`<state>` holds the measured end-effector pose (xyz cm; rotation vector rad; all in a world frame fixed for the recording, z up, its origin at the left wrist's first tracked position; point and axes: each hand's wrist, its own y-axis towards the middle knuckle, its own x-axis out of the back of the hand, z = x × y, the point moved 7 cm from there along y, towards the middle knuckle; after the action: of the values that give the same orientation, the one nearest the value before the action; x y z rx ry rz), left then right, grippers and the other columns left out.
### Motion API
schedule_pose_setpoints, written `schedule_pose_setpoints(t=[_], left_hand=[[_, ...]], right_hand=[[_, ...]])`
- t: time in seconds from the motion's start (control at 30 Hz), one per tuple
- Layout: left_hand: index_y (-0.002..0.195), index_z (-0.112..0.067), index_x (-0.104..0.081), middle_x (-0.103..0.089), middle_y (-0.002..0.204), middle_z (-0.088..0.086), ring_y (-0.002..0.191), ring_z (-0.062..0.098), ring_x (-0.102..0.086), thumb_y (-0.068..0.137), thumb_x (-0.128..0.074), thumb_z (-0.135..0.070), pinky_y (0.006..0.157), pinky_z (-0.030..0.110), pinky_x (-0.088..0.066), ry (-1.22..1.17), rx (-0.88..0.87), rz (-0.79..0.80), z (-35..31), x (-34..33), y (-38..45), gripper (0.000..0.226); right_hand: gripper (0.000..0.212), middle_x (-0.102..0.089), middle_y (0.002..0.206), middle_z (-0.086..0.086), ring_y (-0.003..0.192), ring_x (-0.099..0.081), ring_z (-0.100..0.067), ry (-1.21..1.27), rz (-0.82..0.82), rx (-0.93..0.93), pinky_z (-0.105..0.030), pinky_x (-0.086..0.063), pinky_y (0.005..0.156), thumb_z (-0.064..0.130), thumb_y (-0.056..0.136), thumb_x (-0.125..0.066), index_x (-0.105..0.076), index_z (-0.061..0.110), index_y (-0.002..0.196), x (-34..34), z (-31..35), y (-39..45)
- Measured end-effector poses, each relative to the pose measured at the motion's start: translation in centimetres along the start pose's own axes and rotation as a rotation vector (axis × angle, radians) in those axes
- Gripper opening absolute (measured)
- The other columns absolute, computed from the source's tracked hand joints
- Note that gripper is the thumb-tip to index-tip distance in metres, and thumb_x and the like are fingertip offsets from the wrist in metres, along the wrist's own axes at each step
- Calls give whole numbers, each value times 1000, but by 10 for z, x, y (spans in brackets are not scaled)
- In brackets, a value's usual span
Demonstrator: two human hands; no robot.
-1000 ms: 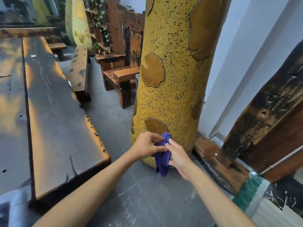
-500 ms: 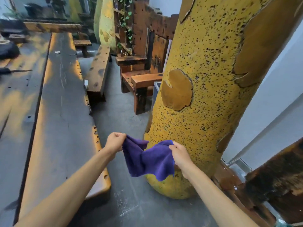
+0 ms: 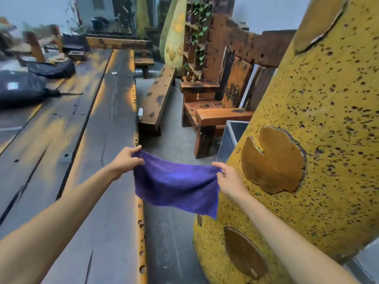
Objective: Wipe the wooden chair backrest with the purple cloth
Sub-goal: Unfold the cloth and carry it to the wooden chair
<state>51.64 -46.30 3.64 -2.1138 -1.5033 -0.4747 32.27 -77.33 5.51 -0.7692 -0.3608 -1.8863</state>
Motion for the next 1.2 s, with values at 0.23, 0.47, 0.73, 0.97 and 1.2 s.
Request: schedule_pose_setpoints(t=[0.23,0.47,0.73,0.97,1.2], left_hand=[[152,-10,-46,-46,148,14,137,33,-47,80,-64,9,109,38,-41,258,-6,44,-25,20,85,76],[120,-15,-76,-77,113,12,104,24,-69,95,-61,-4,89,30,-50,394,-141,-131,-61,46,179,31],[119,-6,-75,-76,114,14,113,31,-63,95,-68,-11,100,43,-51,456,-282,-221,-77,44,258,26],[108,-23,-81,-74,100,2,101,21,-64,96,-64,-20,78,32,-48,602,-360,-169,-95,29,370,21],[97,-23,-74,-75,81,-3,56,4,-73,97,-58,-9,68,26,-59,397,-303,-17,-125,9,541,21]], right_hand=[[23,-78,106,-3,109,-65,-31,-202,-160,75,-36,-49,93,24,91,-69,-76,23,113,9,30,127],[20,-71,113,-9,106,-64,-34,-361,-330,-11,-33,-43,72,27,102,-54,-71,27,112,20,27,247],[19,-50,120,-10,97,-61,-35,-336,-417,-151,-36,-39,70,22,103,-52,-64,20,117,20,21,327],[19,-47,107,-3,81,-59,-34,-273,-456,-210,-38,-44,73,30,106,-43,-62,29,111,25,5,417],[21,-77,75,1,83,-71,-26,62,-406,-303,-41,-55,81,25,104,-38,-58,30,107,12,1,531]])
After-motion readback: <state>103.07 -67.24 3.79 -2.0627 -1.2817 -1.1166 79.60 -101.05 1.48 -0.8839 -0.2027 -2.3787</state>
